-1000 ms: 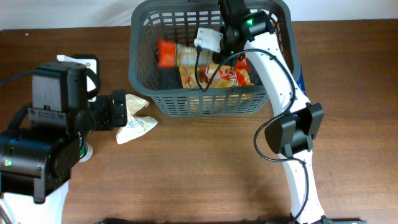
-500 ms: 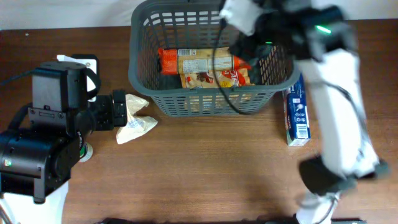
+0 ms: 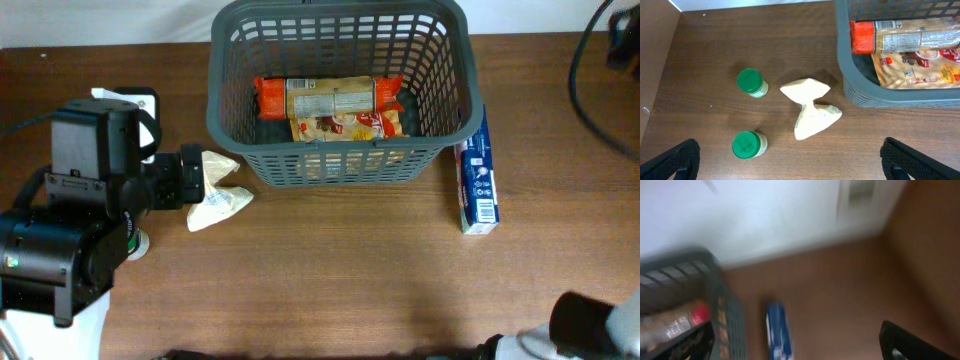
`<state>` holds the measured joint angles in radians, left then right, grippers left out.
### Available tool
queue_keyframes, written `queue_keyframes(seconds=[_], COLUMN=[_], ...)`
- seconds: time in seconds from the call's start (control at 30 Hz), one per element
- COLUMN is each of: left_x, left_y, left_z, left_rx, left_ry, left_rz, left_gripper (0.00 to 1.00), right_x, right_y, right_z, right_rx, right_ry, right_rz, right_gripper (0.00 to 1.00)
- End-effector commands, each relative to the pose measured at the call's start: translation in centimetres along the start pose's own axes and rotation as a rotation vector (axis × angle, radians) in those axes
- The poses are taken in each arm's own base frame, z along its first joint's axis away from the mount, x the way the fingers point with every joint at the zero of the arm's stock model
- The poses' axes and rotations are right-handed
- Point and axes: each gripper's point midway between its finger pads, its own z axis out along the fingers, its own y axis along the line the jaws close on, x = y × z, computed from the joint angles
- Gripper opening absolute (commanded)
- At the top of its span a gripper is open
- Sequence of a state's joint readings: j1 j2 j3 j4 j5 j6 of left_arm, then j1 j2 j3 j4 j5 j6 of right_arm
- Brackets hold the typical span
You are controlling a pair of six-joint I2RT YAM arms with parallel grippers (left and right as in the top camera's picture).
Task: Pack container
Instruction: 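Grasp the blue box with the right gripper and lift it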
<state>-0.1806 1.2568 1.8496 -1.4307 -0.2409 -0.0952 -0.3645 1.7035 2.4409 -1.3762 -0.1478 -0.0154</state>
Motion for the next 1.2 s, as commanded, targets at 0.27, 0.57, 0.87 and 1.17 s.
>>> queue_keyframes(seconds=[0.27,0.57,0.87,1.17], left_x=[0.0,0.0,0.0,0.0], left_y=[0.4,0.4,0.4,0.4], left_z=[0.0,0.0,0.0,0.0], left_rx=[-0.015,-0.015,-0.015,-0.015], left_ry=[-0.002,-0.002,-0.002,-0.002], left_rz=[-0.015,-0.015,-0.015,-0.015], left_gripper=[0.99,0.99,0.99,0.99], right_x=[23.2,31.6,35.4,24.6], right_y=[1.7,4.5,4.1,1.9], right_z=[20.5,23.9,24.4,22.3], right_rx=[-0.124,-0.239,-0.233,-0.166], right_ry=[0.777,0.930,0.965,0.734], right_rz=[0.110,0.008,0.024,0.162], right_gripper=[0.95,0.88,0.42,0.04])
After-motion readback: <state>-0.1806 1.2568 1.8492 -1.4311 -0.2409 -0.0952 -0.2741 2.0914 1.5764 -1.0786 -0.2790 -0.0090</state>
